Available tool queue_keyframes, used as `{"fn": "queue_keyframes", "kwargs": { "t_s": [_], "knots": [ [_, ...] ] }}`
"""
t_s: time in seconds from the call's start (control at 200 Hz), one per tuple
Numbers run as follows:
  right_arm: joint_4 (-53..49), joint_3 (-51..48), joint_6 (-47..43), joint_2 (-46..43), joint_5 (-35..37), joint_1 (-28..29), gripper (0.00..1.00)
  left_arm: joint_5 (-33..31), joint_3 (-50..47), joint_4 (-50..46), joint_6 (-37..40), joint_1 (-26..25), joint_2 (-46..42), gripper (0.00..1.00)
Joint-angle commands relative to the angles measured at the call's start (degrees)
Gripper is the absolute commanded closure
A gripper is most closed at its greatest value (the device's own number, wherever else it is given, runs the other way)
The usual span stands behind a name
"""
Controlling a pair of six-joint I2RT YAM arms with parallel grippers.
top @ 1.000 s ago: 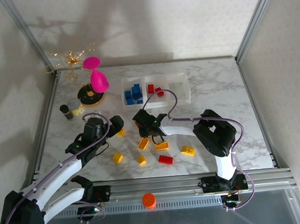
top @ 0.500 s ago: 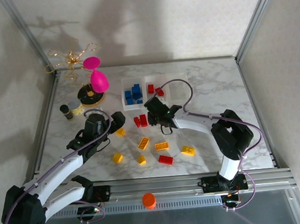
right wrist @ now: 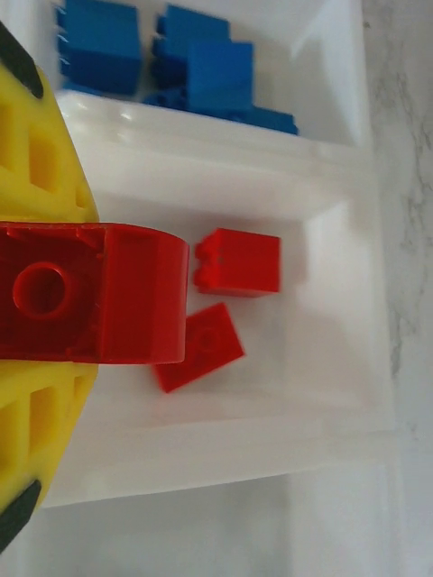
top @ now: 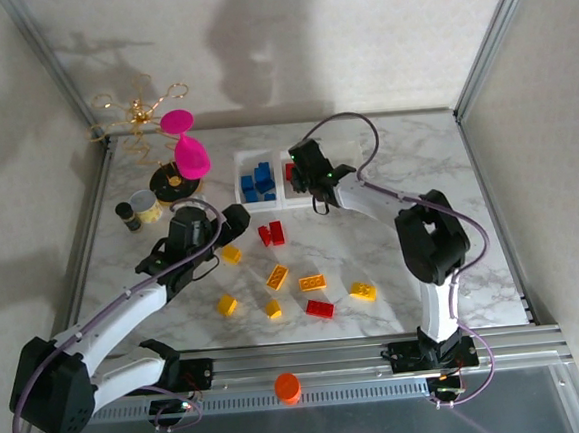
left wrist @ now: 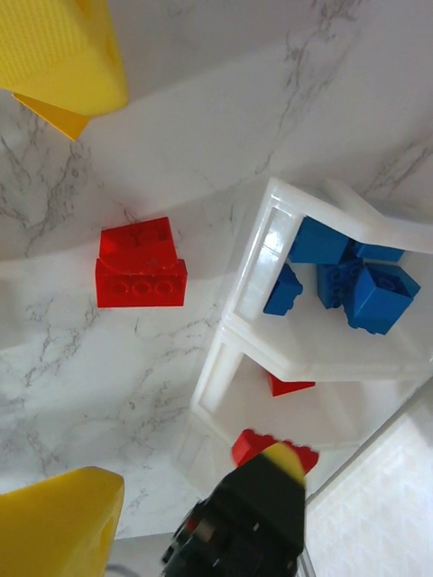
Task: Sort the legos into containers by color
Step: Place the lego in the container.
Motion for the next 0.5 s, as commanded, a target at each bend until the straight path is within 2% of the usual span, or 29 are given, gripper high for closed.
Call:
{"fn": "queue_keyframes", "kwargs": {
  "t_s": [0.0, 0.145, 0.255, 0.36, 0.496],
  "knots": [
    [1.74, 4.66, -4.64, 3.68, 2.12, -0.45, 0.71, 1.08, 2.66, 1.74, 1.6, -0.22, 1.0, 0.0],
    [1.36, 9.21, -4.18, 7.96, 1.21, -2.41, 0.68, 1.08, 3.6, 2.25, 1.63, -0.28, 2.3, 0.0],
    [0.08, 12.59, -4.95, 9.67, 0.15, -2.66, 0.58, 1.08, 3.75, 2.67, 1.31, -0.23, 2.69, 0.0],
    [-0.03, 12.34, -4.8, 7.94, 0.24, -2.7, 0.49, 1.27, 3.65, 2.97, 1.27, -0.19, 3.06, 0.0],
    [1.41, 7.94, -4.59, 3.07, -1.47, -2.58, 0.45, 1.94, 3.42, 3.05, 0.75, -0.26, 2.68, 0.0]
  ]
}}
